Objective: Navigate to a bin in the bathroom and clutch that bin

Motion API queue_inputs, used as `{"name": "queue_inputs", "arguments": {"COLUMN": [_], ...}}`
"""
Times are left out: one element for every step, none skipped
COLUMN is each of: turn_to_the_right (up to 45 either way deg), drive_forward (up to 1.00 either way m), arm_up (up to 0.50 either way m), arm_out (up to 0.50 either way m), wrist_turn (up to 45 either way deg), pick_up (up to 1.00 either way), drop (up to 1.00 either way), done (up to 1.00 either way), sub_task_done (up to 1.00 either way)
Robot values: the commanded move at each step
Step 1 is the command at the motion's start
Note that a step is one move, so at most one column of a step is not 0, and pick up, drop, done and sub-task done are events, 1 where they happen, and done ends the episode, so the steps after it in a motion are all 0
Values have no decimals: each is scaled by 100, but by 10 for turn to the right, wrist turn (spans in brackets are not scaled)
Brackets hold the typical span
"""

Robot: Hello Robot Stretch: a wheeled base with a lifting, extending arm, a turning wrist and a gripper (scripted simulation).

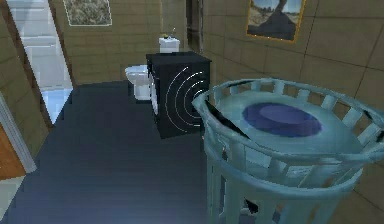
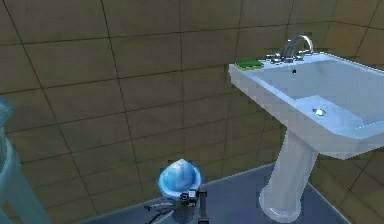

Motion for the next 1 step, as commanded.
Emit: {"name": "queue_inputs", "arguments": {"turn_to_the_right": [0], "drive_forward": [0], "arm_up": [0], "arm_out": [0], "wrist_turn": [450], "pick_up": [0], "drop": [0], "done": [0], "sub_task_done": [0]}}
